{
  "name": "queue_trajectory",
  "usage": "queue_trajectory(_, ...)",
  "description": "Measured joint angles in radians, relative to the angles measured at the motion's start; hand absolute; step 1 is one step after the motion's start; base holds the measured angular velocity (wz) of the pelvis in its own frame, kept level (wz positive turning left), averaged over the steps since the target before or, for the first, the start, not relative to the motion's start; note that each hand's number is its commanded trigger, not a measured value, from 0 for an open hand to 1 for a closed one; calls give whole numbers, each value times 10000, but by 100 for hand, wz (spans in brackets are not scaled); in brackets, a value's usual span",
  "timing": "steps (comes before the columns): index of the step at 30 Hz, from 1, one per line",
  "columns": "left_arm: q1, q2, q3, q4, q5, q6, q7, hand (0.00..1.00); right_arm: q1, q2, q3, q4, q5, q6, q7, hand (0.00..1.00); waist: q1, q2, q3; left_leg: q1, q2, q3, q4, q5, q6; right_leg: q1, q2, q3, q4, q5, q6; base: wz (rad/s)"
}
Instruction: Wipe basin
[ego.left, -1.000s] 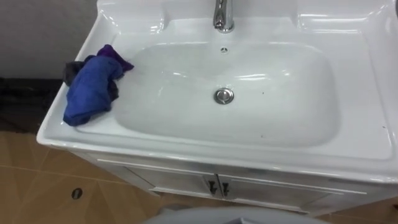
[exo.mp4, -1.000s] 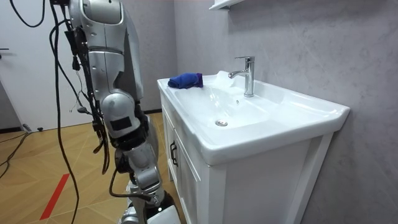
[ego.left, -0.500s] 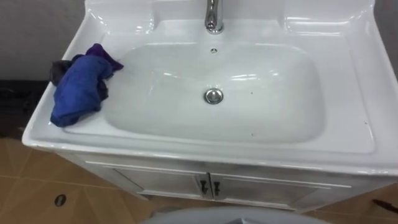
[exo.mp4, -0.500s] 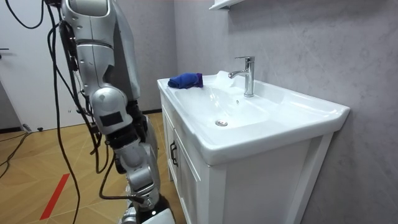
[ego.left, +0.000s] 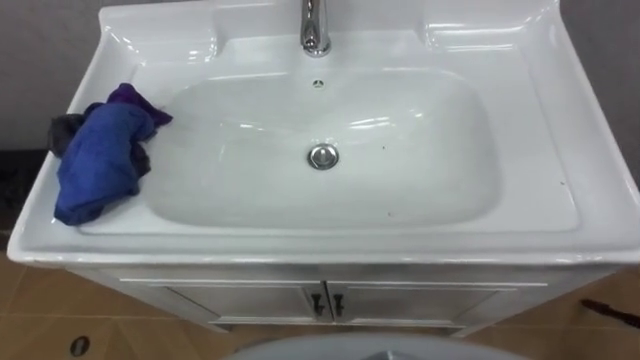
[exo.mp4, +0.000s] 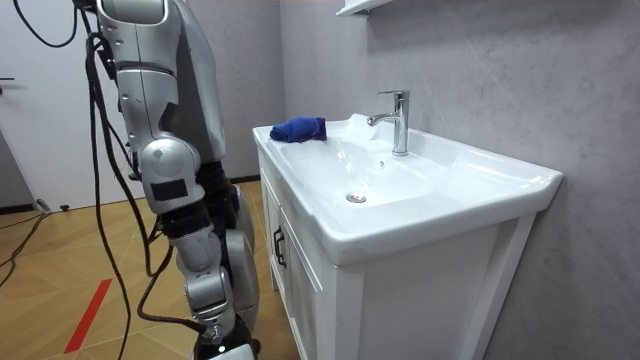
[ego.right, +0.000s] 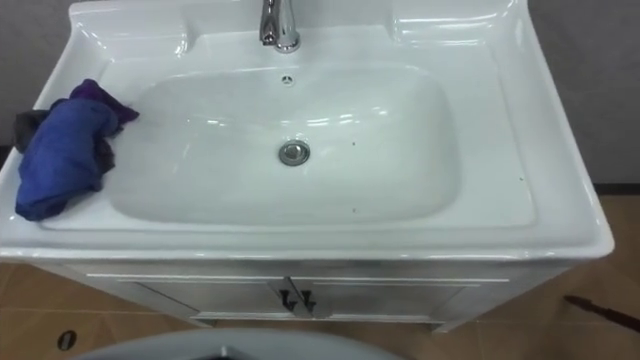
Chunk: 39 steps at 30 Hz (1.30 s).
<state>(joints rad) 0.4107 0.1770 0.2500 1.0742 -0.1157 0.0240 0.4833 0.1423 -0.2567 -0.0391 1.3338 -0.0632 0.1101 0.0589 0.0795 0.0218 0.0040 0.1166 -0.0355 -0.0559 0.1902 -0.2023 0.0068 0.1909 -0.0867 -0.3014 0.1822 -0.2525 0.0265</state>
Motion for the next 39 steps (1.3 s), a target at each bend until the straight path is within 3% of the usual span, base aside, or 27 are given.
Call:
queue_trajectory(7, -417, -81, 0, 324, 7, 33, -380, 0, -16, 80, 171, 41, -3, 8, 213, 0, -112, -8, -2, -15, -4, 8, 55, -6, 7, 9, -3, -31, 36, -12, -4, 0)
queue_trajectory(15, -480, -103, -11, 471, 24, 226, -984, 0, 34, 291, 184, -3, -164, 154, 206, 0, -228, -89, -23, -3, 25, 436, 74, -19, 24, -11, -12, 7, 51, -13, -1, -4)
queue_trajectory(22, -608, -224, -195, 450, 1040, 588, -1717, 0, -7, 463, 189, -39, -261, 224, 189, 0, -227, -157, -29, 31, 48, 590, 86, -22, 29, -12, -82, 114, 66, -16, 3, -1)
queue_trajectory(26, -857, -310, -195, 453, 1554, 651, -2065, 0, -31, 542, 187, -30, -295, 236, 182, 0, -227, -298, -26, 33, 51, 640, 95, -22, 29, -8, -95, 75, 84, -17, 6, 2)
queue_trajectory(30, -1307, -324, -227, 455, 1773, 833, -2309, 0, -57, 573, 190, -9, -270, 250, 160, 0, -226, -375, -19, 122, 57, 804, 141, -50, 69, 0, -94, 237, 104, -15, 9, -9)
queue_trajectory(39, -1456, -335, -465, 464, 1979, 1108, -2700, 0, -11, 617, 176, -25, -522, 465, 153, 0, -559, -322, -8, 328, 78, 1400, 140, -308, 227, -7, -151, 574, 308, -56, 127, -14)
